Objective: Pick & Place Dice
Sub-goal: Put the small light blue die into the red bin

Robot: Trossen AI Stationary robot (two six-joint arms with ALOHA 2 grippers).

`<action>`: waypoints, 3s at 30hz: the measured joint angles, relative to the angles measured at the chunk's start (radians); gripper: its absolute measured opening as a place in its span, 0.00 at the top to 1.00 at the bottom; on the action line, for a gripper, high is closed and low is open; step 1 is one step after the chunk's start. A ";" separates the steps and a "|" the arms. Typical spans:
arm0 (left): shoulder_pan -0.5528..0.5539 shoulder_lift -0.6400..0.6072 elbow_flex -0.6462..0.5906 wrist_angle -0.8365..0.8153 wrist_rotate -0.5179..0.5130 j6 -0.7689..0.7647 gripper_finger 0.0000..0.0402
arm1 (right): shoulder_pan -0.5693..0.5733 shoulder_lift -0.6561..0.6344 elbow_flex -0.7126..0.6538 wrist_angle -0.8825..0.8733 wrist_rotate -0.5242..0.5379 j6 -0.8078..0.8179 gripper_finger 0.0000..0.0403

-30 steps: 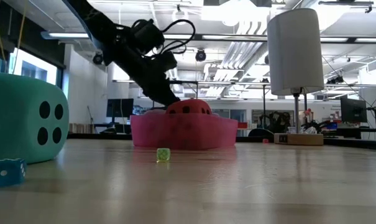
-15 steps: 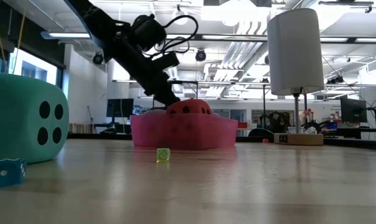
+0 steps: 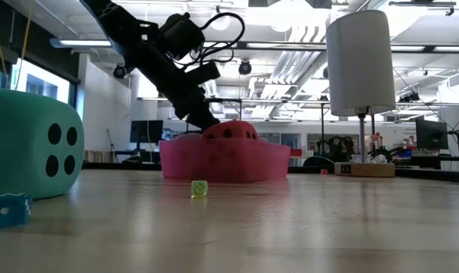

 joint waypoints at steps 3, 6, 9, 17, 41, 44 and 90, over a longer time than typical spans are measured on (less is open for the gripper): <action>0.007 0.000 0.000 -0.001 0.005 0.006 0.74 | 0.000 0.000 0.000 0.000 0.000 -0.001 0.02; 0.018 0.000 0.000 0.000 0.052 0.040 0.71 | 0.000 0.000 0.000 -0.002 0.000 -0.002 0.02; 0.027 -0.001 0.000 0.004 0.109 0.049 0.64 | 0.000 0.000 0.000 -0.005 0.000 -0.002 0.02; 0.036 0.010 0.002 -0.003 0.126 0.041 0.40 | 0.000 0.000 0.000 -0.005 0.000 -0.002 0.02; 0.120 -0.080 -0.005 -0.046 0.503 -0.161 0.36 | -0.019 0.000 0.000 -0.050 -0.002 0.079 0.02; 0.137 -0.080 -0.015 -0.069 0.541 -0.163 0.36 | -0.019 0.000 0.000 -0.051 -0.008 0.078 0.02; 0.220 -0.131 -0.046 -0.102 0.900 -0.091 0.36 | -0.026 0.000 0.000 -0.056 -0.028 0.098 0.02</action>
